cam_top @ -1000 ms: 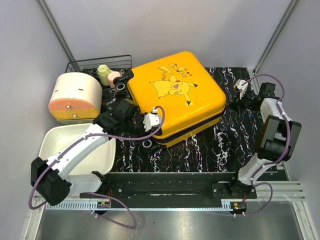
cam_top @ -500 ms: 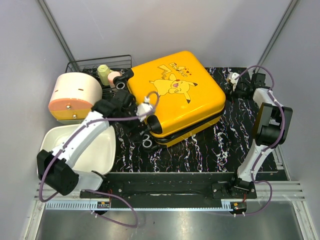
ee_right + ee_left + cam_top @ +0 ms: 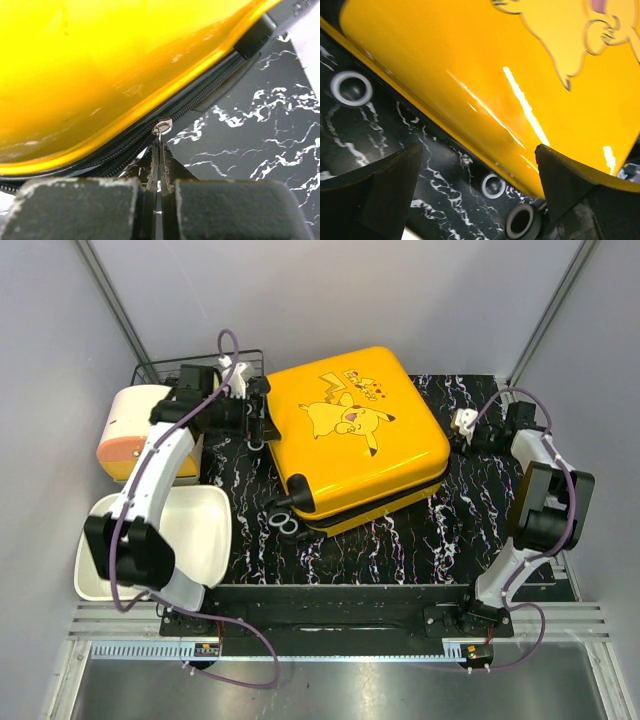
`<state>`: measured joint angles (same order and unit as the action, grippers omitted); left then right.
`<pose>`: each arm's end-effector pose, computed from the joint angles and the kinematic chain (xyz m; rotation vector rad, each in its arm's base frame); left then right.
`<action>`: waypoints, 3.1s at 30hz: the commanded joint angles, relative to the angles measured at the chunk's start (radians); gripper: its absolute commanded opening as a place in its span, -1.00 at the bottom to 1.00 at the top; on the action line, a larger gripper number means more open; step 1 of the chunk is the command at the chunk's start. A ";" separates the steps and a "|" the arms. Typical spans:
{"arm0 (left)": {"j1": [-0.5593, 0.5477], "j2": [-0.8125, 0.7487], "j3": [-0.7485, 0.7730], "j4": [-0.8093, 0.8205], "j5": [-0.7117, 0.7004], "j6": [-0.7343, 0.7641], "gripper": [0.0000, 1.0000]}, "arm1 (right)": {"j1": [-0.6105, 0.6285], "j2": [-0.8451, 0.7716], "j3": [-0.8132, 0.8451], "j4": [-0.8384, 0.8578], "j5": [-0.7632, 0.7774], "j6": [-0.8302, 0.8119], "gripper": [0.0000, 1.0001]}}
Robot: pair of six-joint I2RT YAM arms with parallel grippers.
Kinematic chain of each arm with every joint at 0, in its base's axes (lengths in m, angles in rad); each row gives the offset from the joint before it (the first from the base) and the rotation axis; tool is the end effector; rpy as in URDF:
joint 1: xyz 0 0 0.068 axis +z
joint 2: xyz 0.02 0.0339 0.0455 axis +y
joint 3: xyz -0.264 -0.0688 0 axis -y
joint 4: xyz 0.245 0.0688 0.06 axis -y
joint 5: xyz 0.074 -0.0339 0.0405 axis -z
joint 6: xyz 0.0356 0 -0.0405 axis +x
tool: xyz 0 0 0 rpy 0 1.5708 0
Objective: Open, take out, and arrange the luggage
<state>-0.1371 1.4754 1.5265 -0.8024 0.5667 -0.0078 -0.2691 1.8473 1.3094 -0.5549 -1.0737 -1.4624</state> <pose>0.3070 -0.0616 0.3777 0.4326 2.2438 -0.7297 0.3699 -0.0696 0.2127 -1.3706 1.4990 0.4023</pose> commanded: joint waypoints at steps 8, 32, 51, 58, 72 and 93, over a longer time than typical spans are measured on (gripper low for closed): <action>-0.154 0.246 0.003 0.212 0.157 -0.135 0.90 | 0.008 -0.408 -0.343 -0.506 -0.008 -0.298 -1.00; -0.216 0.615 0.363 -0.021 0.096 0.193 0.38 | -0.130 -0.303 -0.128 -0.082 0.109 0.255 -1.00; 0.163 -0.033 -0.055 0.049 0.236 -0.297 0.98 | -0.029 -0.522 -0.401 -0.165 0.047 0.278 -1.00; 0.192 -0.247 -0.273 0.152 0.056 -0.648 0.98 | 0.139 -0.723 -0.542 -0.119 0.106 0.454 -1.00; 0.151 -0.107 -0.318 0.310 -0.232 -0.860 0.98 | 0.188 -0.896 -0.598 -0.122 0.178 0.571 -1.00; 0.053 0.053 -0.252 0.430 -0.137 -0.876 0.97 | 0.203 -0.941 -0.610 -0.117 0.198 0.623 -1.00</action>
<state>-0.0475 1.5394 1.2179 -0.4179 0.3546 -0.8951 -0.0830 0.9436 0.6968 -0.6758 -0.8299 -0.8753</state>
